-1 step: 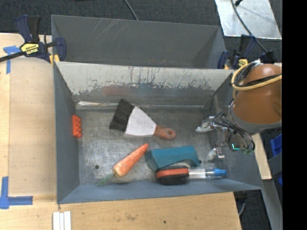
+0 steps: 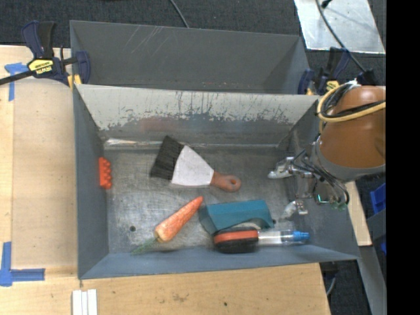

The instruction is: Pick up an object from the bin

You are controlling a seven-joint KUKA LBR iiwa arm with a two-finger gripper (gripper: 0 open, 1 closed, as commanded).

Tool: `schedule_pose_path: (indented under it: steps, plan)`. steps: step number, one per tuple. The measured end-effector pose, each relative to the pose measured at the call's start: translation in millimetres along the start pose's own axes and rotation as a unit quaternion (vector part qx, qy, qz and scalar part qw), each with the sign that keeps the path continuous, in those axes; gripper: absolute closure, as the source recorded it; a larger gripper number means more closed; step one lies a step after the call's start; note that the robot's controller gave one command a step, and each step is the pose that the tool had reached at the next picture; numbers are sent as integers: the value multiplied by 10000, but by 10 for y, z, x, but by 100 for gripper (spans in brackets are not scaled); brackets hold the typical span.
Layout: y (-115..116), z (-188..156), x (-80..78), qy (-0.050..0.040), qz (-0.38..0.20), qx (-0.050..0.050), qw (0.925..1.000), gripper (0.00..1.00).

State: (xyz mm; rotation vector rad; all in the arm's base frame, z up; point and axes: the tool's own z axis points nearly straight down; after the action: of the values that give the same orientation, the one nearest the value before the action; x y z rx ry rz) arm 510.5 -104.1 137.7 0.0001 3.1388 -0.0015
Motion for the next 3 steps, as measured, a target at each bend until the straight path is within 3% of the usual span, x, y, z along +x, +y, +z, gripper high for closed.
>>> schedule_pose_path:
  steps: [1,2,3]
  plan:
    - [383,323,-18,90,186,24,9998,0]
    - [859,441,-152,33,307,5,9995,0]
    - [924,555,-76,-102,202,5,9997,100]
